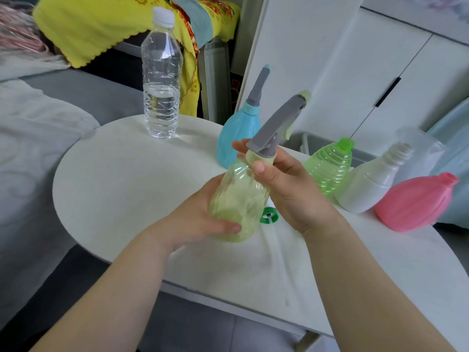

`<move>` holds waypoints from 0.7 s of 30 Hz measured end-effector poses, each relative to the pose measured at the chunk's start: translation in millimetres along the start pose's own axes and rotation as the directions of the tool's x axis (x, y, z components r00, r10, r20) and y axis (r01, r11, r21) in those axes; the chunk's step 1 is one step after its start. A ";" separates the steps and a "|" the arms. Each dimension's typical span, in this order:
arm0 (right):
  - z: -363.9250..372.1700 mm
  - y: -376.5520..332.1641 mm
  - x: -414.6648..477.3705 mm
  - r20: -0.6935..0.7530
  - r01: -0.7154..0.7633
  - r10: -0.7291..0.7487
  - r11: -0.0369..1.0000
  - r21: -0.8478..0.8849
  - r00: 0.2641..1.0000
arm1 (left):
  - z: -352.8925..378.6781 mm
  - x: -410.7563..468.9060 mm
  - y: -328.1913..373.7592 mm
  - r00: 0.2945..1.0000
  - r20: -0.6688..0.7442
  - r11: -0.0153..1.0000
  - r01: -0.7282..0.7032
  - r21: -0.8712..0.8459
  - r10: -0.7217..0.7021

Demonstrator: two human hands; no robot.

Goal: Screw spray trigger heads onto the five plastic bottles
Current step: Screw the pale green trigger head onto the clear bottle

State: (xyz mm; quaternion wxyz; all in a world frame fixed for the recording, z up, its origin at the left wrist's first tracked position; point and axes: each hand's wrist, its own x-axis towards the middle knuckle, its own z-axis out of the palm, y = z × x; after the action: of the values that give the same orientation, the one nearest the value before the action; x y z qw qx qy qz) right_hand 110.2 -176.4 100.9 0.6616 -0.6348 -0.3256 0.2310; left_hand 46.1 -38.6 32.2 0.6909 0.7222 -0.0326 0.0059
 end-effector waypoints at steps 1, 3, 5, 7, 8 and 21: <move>1.3 0.6 0.0 -0.023 0.002 -0.002 1.000 -0.006 1.000 | 0.6 1.3 -1.1 1.000 0.005 0.999 0.027 -0.022 -0.027; 2.8 1.7 0.1 -0.108 0.017 -0.021 0.999 -0.043 0.994 | 4.8 3.7 -2.8 0.995 -0.089 0.999 0.046 -0.005 -0.046; 3.7 2.8 -0.1 -0.201 0.035 -0.052 0.996 -0.086 0.978 | 16.8 4.7 -5.5 0.955 -0.298 0.984 0.062 0.168 -0.010; 4.7 3.9 -0.5 -0.248 0.061 -0.079 0.995 -0.078 0.966 | 32.3 4.5 -6.8 0.877 -0.475 0.917 0.128 0.379 0.074; 4.9 3.9 -0.8 -0.254 0.070 -0.085 0.995 -0.067 0.963 | 36.7 5.7 -7.6 0.866 -0.488 0.863 0.164 0.478 0.106; 9.7 3.6 -1.2 -0.405 0.026 -0.087 0.988 -0.153 0.910 | 28.8 0.1 -1.3 0.935 -0.343 0.961 0.010 0.276 0.089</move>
State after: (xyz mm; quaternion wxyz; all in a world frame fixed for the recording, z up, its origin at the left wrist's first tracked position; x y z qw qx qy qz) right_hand 102.7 -170.2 97.0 0.6739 -0.7055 -0.2137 0.0494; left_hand 45.3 -67.2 29.7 0.5790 0.7970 0.0779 0.1535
